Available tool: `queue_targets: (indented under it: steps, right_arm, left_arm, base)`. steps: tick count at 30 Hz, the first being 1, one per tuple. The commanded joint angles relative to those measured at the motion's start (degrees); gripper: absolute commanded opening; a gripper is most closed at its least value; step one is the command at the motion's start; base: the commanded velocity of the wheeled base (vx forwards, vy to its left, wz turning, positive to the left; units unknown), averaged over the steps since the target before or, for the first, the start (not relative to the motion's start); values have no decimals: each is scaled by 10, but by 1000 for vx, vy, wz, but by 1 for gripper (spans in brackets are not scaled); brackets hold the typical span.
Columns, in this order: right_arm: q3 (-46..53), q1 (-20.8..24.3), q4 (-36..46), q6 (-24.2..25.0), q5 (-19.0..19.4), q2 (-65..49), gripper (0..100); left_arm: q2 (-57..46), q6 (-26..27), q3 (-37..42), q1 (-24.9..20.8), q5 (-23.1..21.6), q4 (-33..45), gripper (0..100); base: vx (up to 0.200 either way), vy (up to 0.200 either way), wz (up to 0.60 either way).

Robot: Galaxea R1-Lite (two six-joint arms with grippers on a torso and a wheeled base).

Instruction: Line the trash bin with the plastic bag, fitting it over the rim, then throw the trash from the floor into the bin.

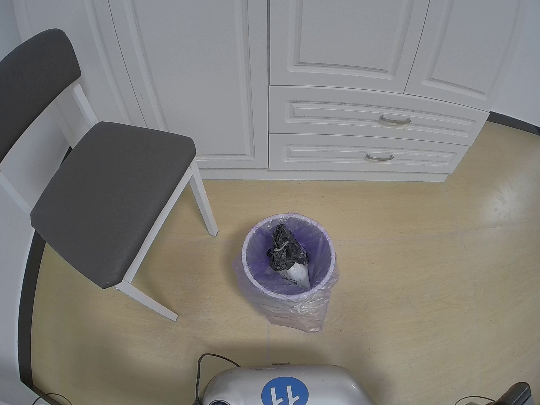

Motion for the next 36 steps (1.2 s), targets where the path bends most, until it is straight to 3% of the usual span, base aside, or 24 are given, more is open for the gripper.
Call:
queue_targets:
  steps: [1,6,7,12,20,25,29,36]
  right_arm:
    - [-13,-10,5,-8,4,-3,100]
    - [-13,-41,5,-20,34,-9,100]
    - [-15,-51,5,-25,62,-17,100]
    - [-17,-80,28,-26,113,-45,100]
    - [-32,-72,44,-22,128,-59,100]
    - [-70,-72,43,-22,171,-59,100]
    - [-83,-72,43,-25,195,-59,100]
    - [-71,-72,40,-17,190,-59,100]
  left_arm:
    - [-32,-4,-2,1,1,3,100]
    - [-42,-3,-12,11,0,12,100]
    - [-42,-3,-28,12,-2,30,100]
    - [-42,-2,-54,13,-8,51,100]
    - [-59,0,-53,12,-30,56,100]
    - [-86,3,-51,9,-49,79,100]
    - [-120,3,-17,4,-78,82,100]
    - [-170,3,94,-16,-63,62,100]
  base:
    - [0,0,0]
    - [0,0,0]
    - [0,0,0]
    - [0,0,0]
    - [0,0,0]
    - [0,0,0]
    - [0,0,0]
    - [0,0,0]
